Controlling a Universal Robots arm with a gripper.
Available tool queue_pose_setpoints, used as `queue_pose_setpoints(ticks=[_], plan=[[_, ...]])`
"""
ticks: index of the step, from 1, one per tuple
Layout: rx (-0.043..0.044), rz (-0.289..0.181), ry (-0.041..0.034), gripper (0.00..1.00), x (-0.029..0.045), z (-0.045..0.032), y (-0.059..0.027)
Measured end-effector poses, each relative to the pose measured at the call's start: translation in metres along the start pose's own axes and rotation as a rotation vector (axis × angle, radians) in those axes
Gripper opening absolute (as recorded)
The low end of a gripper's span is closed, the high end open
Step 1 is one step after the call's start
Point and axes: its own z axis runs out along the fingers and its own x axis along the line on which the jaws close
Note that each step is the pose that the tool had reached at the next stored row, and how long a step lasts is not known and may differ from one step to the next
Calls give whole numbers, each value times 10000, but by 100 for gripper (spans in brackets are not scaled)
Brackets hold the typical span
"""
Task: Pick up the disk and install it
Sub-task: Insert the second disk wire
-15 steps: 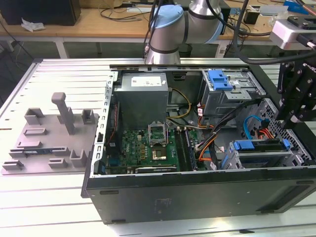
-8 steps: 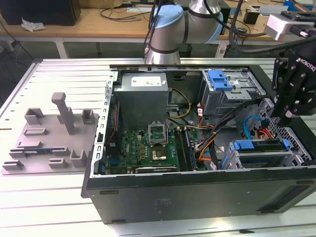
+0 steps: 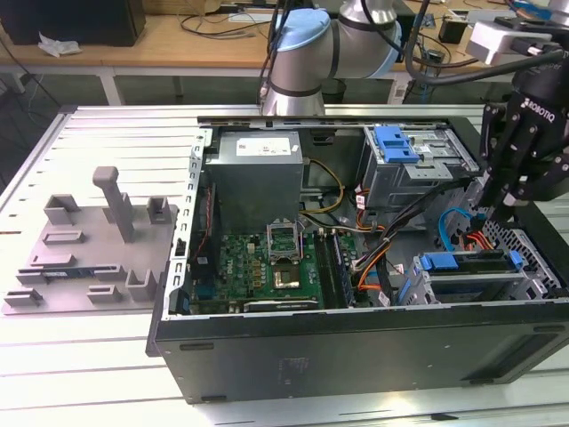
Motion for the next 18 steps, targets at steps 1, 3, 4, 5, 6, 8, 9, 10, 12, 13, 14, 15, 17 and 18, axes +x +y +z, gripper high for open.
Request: queue_pose_setpoints(ticks=[1,3,4,5,6,8,9,10,12,13,14,15,17,18], plan=[[-54,-39,53,30,-6,9,0],[-71,-144,119,30,-51,30,1],[-76,-189,147,30,-69,36,2],[-80,-223,170,30,-79,40,3],[-88,-304,213,30,-91,47,6],[-87,-445,325,30,-100,66,23],[-85,-456,347,30,-101,70,27],[-84,-466,373,30,-103,75,31],[-82,-476,476,30,-111,88,37],[-83,-478,562,30,-118,96,39],[-84,-477,624,30,-125,102,42],[-85,-474,704,30,-137,107,47],[-87,-470,866,30,-164,111,58],[-89,-466,991,30,-187,112,68]])
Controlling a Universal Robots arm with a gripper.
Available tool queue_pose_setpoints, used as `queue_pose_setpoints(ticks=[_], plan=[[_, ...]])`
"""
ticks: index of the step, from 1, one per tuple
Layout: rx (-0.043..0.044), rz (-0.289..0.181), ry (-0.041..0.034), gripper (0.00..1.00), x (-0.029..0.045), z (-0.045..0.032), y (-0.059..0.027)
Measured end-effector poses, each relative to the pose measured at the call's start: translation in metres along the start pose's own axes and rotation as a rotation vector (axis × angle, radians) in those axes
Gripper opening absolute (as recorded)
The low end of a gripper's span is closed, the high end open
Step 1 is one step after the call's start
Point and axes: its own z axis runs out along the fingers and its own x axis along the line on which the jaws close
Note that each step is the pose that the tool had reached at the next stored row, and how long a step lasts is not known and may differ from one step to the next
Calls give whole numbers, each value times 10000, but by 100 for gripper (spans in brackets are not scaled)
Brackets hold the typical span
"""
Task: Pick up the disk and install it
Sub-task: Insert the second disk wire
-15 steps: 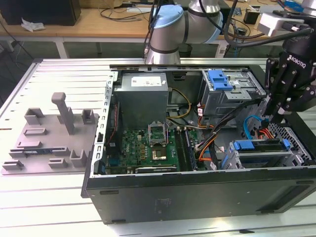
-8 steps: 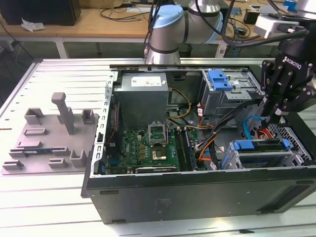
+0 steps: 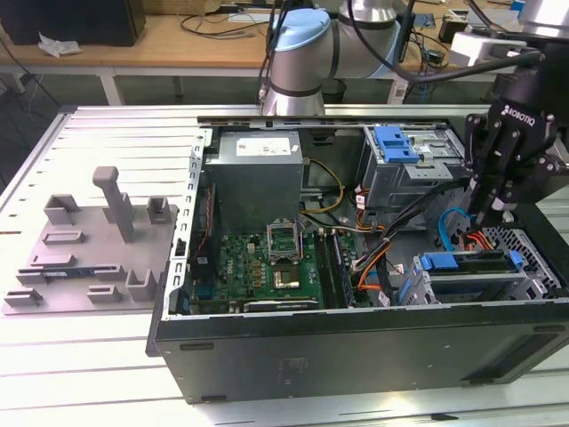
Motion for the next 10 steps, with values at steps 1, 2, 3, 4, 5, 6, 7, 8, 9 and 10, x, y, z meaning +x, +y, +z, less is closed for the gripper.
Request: queue_pose_setpoints(ticks=[1,2,3,4,5,6,7,8,9,10], plan=[[-2,0,68,30,-18,0,4],[-2,0,107,30,-29,1,5],[-3,-1,154,30,-44,3,7],[-4,-1,195,30,-56,3,9],[-5,-1,253,30,-66,5,9],[-4,-3,282,30,-73,9,9],[10,-9,324,30,-86,11,8],[42,-12,337,30,-90,13,9],[87,-18,339,30,-92,18,8],[116,-19,341,30,-93,20,8]])
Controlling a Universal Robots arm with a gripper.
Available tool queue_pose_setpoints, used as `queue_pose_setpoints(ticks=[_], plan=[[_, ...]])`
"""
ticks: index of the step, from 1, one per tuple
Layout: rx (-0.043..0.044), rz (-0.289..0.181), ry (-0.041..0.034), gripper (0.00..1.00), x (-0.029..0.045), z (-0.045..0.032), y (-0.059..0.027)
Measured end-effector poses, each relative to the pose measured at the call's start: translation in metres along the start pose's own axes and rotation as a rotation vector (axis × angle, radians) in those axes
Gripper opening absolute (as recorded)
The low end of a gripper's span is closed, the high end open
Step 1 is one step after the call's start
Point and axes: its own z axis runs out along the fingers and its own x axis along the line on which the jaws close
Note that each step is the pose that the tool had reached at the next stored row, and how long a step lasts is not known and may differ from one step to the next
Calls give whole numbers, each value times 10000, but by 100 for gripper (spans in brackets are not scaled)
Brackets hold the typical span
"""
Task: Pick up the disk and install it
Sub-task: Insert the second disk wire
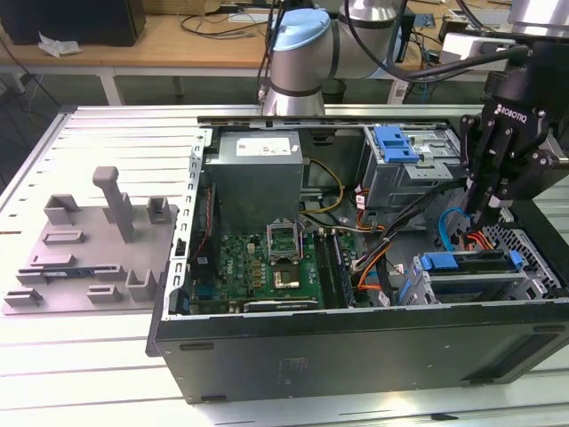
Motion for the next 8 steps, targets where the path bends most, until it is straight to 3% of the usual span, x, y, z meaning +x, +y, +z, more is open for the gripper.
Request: queue_pose_setpoints(ticks=[6,8], plan=[[222,56,14,30,-7,11,36],[230,93,13,30,-8,12,36]])
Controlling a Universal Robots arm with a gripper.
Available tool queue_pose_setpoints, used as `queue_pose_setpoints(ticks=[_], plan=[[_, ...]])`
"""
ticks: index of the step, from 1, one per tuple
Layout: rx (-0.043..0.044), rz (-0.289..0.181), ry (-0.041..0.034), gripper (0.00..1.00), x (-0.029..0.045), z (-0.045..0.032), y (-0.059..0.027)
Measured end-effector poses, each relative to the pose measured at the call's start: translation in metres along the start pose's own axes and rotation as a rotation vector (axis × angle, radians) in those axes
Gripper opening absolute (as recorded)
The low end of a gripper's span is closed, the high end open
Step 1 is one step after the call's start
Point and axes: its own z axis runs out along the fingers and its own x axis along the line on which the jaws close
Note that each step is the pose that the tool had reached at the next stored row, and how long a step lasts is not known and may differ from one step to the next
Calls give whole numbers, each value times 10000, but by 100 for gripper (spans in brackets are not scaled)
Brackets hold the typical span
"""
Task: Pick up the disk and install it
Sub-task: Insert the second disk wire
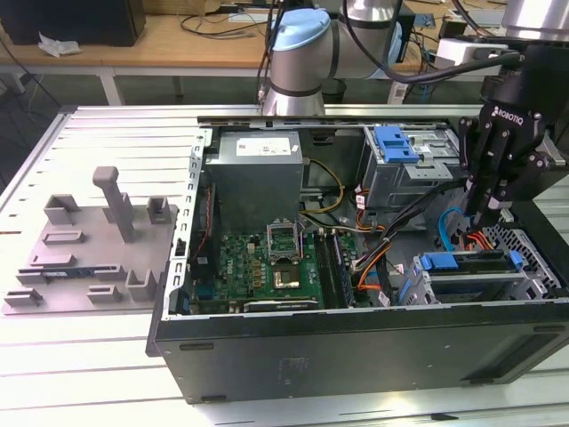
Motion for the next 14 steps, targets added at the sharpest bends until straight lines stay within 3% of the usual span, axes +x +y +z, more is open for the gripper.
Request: queue_pose_setpoints(ticks=[11,14], plan=[[-241,835,-34,30,-3,17,-4],[-314,871,-33,30,7,19,-10]])
